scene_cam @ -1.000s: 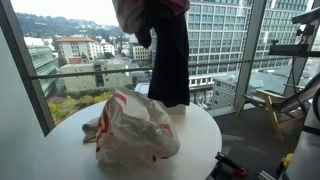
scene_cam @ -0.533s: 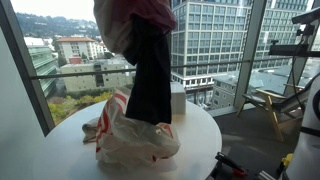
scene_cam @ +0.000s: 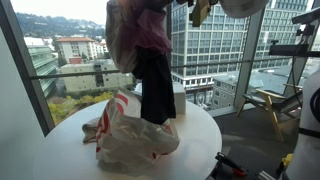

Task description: Put the shirts in the plastic

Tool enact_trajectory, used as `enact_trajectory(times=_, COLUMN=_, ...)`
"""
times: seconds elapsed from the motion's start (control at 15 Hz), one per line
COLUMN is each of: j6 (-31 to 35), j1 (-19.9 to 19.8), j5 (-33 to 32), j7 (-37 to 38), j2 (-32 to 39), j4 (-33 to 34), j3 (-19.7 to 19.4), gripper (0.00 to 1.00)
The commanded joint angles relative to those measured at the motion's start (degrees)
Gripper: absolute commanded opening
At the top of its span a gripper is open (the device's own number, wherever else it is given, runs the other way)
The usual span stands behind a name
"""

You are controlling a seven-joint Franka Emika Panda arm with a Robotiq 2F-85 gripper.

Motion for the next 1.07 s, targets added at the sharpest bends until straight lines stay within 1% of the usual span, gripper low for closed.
enact_trajectory(times=0.0, j6=2.6, j1=10.8, j5=1.7, j7=-6.4, j2=-0.1, j4=0.0, j3=-7.9, gripper=0.05)
enact_trajectory(times=0.13, j6=1.4, j1=16.7, j5=2.0, j7=-8.4, j2=-1.5, j4=0.0, j3=-12.8, gripper=0.05)
enact_trajectory(times=0.33, j6=0.7, j1=23.5, j5=2.5, j7=-10.4, j2=-3.2, j4=0.2, j3=-18.9, gripper=0.05)
enact_trajectory(times=0.53, j6=-1.2, j1=28.1, j5=3.8, j7=-11.6, j2=-5.8, j4=0.3, j3=-22.6, gripper=0.05)
enact_trajectory(times=0.73, j6=-4.9, j1=32.3, j5=5.0, j7=-13.5, j2=-8.5, j4=0.3, j3=-26.5, gripper=0.05)
enact_trajectory(times=0.87, j6=-7.1, j1=34.1, j5=6.1, j7=-15.1, j2=-9.1, j4=0.3, j3=-29.8, gripper=0.05)
enact_trajectory(times=1.0, j6=-7.2, j1=35.6, j5=7.4, j7=-17.1, j2=-8.1, j4=0.3, j3=-33.5, gripper=0.05)
